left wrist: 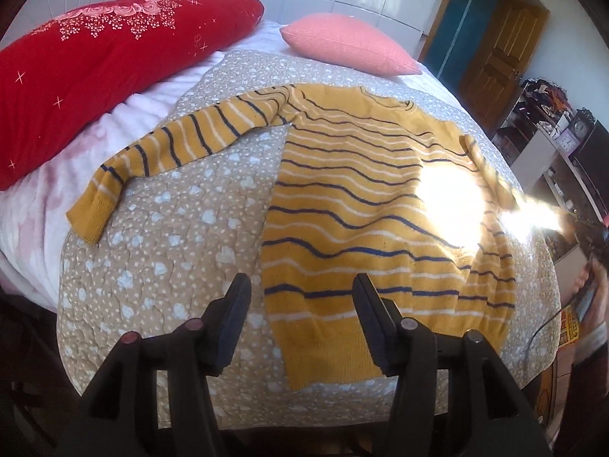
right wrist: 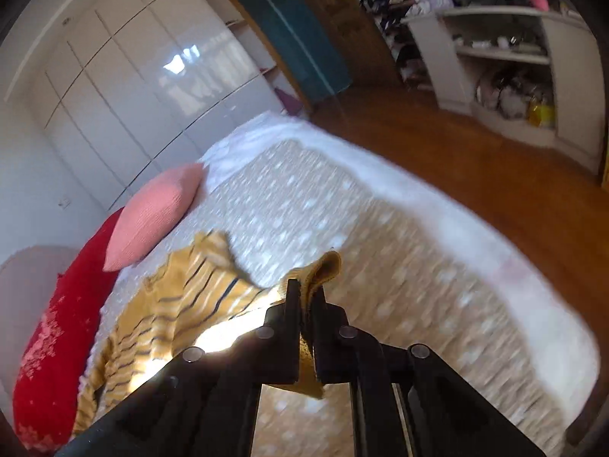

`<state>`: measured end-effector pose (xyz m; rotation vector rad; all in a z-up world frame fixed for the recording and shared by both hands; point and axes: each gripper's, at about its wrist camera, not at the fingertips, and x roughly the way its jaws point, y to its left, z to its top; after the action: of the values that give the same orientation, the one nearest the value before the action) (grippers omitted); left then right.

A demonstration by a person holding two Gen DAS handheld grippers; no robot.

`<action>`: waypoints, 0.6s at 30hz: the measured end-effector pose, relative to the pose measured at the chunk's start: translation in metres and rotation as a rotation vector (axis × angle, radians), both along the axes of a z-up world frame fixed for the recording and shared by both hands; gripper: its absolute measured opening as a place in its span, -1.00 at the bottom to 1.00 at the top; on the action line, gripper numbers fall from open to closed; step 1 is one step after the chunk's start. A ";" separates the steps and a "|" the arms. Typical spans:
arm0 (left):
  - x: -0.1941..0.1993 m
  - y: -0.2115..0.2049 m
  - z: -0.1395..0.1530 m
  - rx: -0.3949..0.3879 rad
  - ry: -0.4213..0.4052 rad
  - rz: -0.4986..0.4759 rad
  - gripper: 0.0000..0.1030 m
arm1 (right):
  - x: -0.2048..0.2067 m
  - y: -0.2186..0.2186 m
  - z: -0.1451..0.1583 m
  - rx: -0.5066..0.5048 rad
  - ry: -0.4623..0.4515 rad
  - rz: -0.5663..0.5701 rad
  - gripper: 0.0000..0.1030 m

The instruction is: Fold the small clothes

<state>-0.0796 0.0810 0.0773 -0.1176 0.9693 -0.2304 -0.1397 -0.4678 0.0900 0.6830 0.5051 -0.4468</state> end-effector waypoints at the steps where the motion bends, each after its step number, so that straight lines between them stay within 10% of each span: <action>1: 0.001 -0.002 -0.001 -0.006 0.005 -0.002 0.05 | 0.000 -0.020 0.011 -0.037 0.027 -0.065 -0.89; 8: 0.000 -0.013 -0.004 -0.008 0.002 -0.032 0.06 | 0.007 -0.100 0.040 -0.112 0.166 -0.230 -0.90; 18: -0.008 0.025 0.002 -0.058 -0.059 0.019 0.17 | 0.102 0.007 0.092 -0.094 0.073 0.083 -0.90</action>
<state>-0.0875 0.1060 0.0794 -0.1722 0.9027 -0.2436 -0.0380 -0.4604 0.1816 0.5549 0.5761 -0.4163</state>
